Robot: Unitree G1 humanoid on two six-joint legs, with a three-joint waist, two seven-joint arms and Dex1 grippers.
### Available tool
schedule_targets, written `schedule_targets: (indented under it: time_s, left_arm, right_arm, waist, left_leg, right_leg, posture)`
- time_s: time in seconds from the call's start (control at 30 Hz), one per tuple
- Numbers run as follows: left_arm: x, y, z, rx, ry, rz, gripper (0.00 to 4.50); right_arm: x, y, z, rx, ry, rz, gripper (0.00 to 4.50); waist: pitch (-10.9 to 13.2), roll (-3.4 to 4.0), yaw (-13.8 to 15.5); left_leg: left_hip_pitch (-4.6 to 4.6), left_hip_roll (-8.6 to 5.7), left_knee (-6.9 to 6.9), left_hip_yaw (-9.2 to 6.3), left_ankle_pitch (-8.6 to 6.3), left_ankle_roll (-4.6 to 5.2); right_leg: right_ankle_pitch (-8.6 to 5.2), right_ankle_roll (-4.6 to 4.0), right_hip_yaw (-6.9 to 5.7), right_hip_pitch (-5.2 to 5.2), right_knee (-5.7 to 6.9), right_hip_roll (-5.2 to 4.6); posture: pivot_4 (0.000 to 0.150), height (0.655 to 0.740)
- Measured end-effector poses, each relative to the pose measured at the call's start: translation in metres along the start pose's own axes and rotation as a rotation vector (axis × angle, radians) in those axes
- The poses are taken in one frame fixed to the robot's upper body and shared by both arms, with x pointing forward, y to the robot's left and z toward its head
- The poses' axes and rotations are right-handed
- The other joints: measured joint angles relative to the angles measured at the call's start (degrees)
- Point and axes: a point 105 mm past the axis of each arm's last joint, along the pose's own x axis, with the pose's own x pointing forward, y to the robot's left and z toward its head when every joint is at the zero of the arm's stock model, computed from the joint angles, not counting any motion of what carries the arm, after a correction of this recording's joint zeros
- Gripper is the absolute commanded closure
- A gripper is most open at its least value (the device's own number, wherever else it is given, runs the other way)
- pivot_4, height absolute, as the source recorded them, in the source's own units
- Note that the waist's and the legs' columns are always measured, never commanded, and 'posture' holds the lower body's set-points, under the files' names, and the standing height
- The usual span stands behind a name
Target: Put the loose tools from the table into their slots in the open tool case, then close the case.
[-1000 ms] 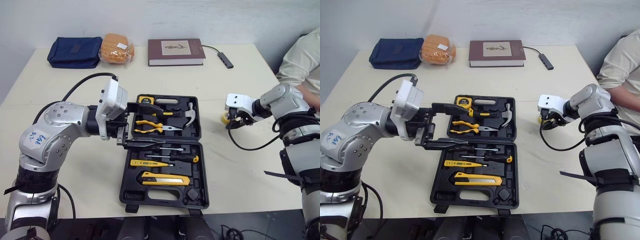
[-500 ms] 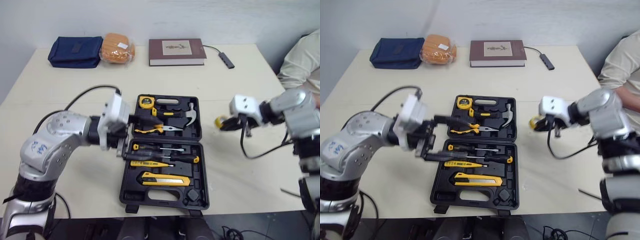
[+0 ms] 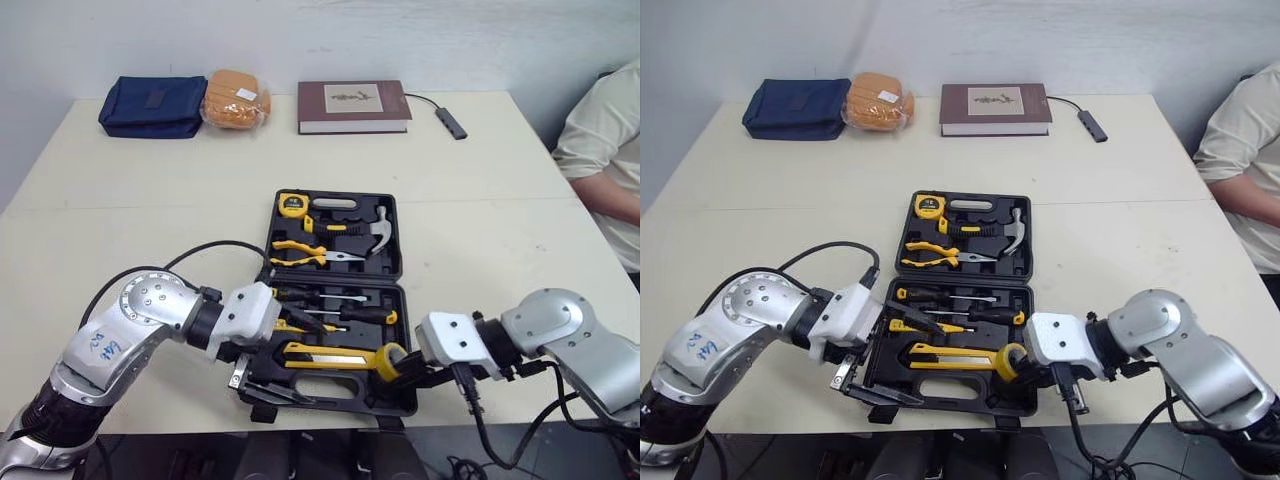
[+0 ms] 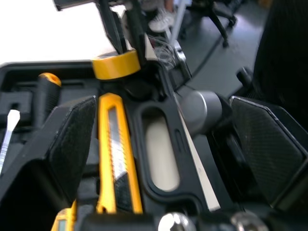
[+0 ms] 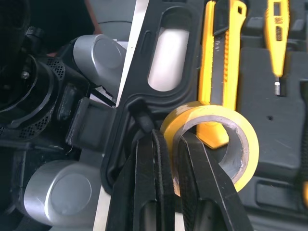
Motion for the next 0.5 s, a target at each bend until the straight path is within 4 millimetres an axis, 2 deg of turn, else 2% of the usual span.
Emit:
schedule_targets:
  time_s: [0.17,0.5]
  left_arm:
    - [0.001,0.000,0.000,0.006,0.002,0.000,0.00]
    - [0.000,0.001,0.000,-0.001,0.011,0.001,0.00]
  right_arm:
    - [0.011,0.011,-0.007,0.041,-0.006,0.023,4.49]
    - [0.013,0.022,-0.010,0.026,0.016,0.023,4.49]
  waist:
    - [0.0,-0.01,0.2]
    - [0.0,-0.06,0.0]
  left_leg:
    - [-0.02,0.00,0.00,-0.02,-0.01,0.06]
    - [0.01,0.03,-0.01,-0.04,-0.02,0.06]
  right_leg:
    - [0.00,-0.01,-0.01,0.00,-0.02,-0.01]
    - [-0.03,-0.05,-0.03,0.02,0.00,0.01]
  posture:
    - [0.150,0.7400]
    - [0.150,0.7400]
